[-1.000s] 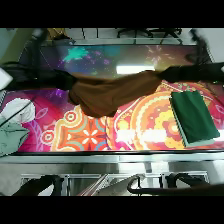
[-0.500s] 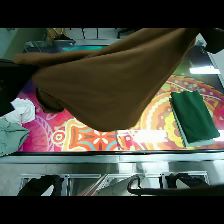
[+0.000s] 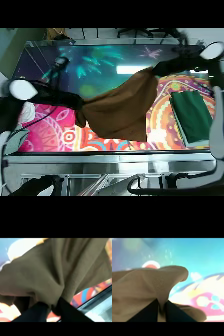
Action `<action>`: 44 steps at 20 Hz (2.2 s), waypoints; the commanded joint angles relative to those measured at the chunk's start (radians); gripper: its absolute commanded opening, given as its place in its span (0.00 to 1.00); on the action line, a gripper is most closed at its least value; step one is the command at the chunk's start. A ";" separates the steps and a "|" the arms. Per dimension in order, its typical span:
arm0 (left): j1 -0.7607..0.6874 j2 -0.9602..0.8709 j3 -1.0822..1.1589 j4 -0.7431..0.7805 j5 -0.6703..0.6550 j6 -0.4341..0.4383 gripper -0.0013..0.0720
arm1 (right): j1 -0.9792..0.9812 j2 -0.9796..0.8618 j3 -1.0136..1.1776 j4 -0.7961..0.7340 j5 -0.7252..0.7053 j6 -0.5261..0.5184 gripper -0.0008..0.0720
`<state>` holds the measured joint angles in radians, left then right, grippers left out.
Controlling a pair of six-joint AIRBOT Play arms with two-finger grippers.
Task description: Fold the shirts.
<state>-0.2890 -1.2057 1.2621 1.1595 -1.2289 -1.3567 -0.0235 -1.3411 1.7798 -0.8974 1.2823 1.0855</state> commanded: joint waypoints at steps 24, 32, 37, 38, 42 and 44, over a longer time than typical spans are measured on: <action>0.151 -0.078 -0.630 -0.264 0.419 0.058 0.68 | -0.111 0.437 -1.069 -0.002 -0.089 0.142 0.56; 0.235 -0.138 -0.552 -0.261 0.326 0.085 0.66 | -0.111 0.433 -1.166 -0.006 -0.153 0.142 0.72; 0.254 -0.138 -0.552 -0.267 0.309 0.109 0.17 | -0.109 0.385 -1.178 -0.005 -0.157 0.141 0.69; 0.245 -0.138 -0.552 -0.272 0.317 0.119 0.15 | -0.109 0.372 -1.179 0.006 -0.156 0.124 0.56; 0.213 -0.138 -0.552 -0.271 0.327 0.119 0.04 | -0.087 0.328 -1.179 0.076 -0.153 0.080 0.48; 0.222 -0.136 -0.552 -0.271 0.320 0.119 0.05 | -0.045 0.306 -1.179 0.076 -0.153 0.080 0.48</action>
<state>-0.0677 -1.3434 0.7094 0.8928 -0.9070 -1.2407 -0.1055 -1.0039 0.6033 -0.8288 1.1416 1.1820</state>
